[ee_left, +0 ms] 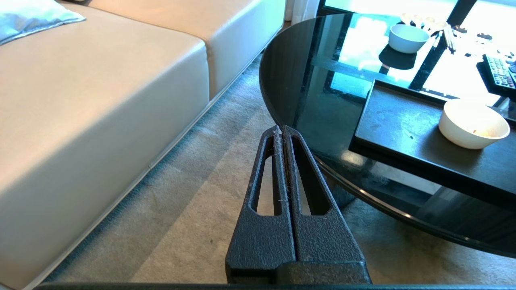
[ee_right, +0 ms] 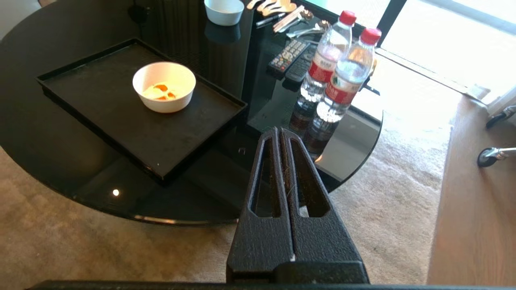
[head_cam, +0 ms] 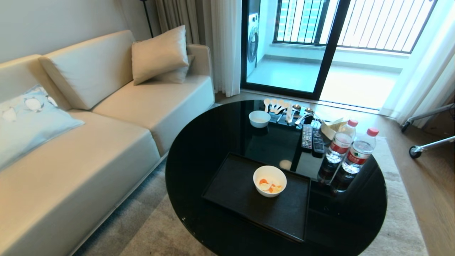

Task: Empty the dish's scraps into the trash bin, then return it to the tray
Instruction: Pick up the bowl with leftover food

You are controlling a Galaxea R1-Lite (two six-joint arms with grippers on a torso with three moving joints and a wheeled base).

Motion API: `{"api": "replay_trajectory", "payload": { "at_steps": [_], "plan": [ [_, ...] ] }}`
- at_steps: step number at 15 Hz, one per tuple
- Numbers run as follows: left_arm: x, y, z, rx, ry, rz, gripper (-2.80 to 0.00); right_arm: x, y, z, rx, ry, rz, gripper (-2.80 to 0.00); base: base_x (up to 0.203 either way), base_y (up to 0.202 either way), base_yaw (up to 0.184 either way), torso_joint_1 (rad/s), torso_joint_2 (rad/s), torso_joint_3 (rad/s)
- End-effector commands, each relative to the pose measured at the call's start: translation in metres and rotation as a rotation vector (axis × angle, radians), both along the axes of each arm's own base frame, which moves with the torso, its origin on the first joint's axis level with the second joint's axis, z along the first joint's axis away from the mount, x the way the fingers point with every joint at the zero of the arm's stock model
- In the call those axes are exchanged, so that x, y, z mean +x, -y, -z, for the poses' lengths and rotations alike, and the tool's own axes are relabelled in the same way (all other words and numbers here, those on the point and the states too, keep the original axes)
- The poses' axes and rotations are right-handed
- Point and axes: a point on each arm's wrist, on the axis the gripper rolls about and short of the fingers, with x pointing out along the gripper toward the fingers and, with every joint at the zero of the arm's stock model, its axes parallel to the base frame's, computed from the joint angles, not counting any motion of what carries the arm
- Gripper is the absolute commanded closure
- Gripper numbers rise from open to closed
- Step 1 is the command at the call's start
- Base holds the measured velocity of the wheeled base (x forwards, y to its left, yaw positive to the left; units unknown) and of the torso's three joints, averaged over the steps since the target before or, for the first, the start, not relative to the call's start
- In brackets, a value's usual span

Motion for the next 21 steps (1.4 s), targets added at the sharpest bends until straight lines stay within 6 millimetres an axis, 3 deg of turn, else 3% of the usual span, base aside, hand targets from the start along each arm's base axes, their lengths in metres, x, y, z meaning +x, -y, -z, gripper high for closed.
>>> {"api": "replay_trajectory", "payload": {
  "at_steps": [1, 6, 10, 14, 17, 21],
  "plan": [
    [0.000, 0.000, 0.000, -0.001, 0.001, -0.001, 0.00, 0.027, 0.000, -0.029, -0.004, -0.097, -0.023, 0.00, 0.000, 0.000, 0.000, 0.000, 0.00, 0.000],
    [0.000, 0.000, 0.000, -0.001, 0.001, -0.001, 0.00, 0.071, -0.003, -0.064, -0.055, -0.185, -0.139, 0.00, 0.000, 0.000, 0.000, 0.000, 0.00, 0.000],
    [0.000, 0.000, 0.000, -0.001, 0.001, -0.001, 0.00, 0.129, -0.007, -0.073, -0.058, -0.339, -0.185, 0.00, 0.000, 0.000, 0.000, 0.000, 0.00, 0.000],
    [0.000, 0.000, 0.000, -0.001, 0.001, -0.001, 0.00, 0.189, -0.025, -0.062, -0.044, -0.505, -0.265, 0.00, 0.000, 0.000, 0.000, 0.000, 0.00, 0.000],
    [0.000, 0.000, 0.000, -0.001, 0.001, -0.001, 0.00, 0.222, -0.060, -0.057, 0.086, -0.623, -0.324, 0.00, 0.000, 0.000, 0.000, 0.000, 0.00, 0.000],
    [0.000, 0.000, 0.000, -0.001, 0.001, -0.001, 0.00, 0.255, -0.092, -0.032, 0.168, -0.771, -0.250, 0.00, 0.000, 0.000, 0.000, 0.000, 0.00, 0.000]
  ]
}}
